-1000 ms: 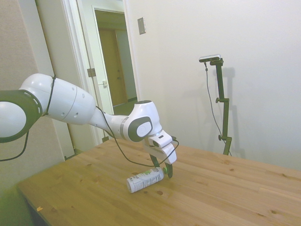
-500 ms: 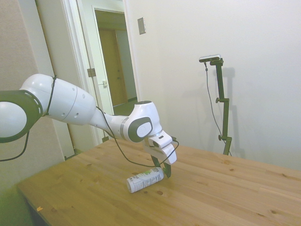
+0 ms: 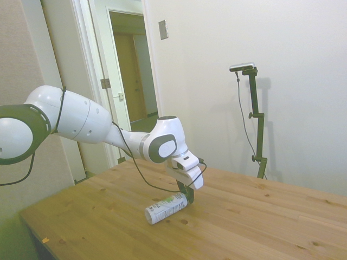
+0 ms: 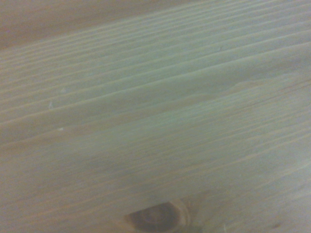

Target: Stand the water bottle

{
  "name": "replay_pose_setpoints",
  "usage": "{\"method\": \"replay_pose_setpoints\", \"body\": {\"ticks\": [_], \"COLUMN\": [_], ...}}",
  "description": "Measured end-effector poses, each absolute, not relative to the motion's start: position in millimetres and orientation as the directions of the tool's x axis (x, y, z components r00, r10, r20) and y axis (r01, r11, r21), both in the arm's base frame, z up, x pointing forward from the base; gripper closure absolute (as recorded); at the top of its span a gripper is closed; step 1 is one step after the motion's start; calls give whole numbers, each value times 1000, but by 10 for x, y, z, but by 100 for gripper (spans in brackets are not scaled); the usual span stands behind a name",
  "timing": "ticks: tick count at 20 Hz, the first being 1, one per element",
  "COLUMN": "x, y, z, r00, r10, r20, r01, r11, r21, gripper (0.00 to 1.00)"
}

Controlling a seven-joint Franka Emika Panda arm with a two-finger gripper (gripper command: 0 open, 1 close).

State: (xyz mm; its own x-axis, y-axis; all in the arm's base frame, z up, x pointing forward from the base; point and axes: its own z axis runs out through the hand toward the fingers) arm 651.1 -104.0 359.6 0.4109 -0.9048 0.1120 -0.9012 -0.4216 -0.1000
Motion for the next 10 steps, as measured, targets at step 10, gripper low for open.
{"method": "replay_pose_setpoints", "body": {"ticks": [10], "x": [6380], "y": [-1035], "z": [4700], "r00": [332], "r10": [-938], "r20": [99], "r01": [-902], "r11": [-346], "r21": [-258], "gripper": [100]}}
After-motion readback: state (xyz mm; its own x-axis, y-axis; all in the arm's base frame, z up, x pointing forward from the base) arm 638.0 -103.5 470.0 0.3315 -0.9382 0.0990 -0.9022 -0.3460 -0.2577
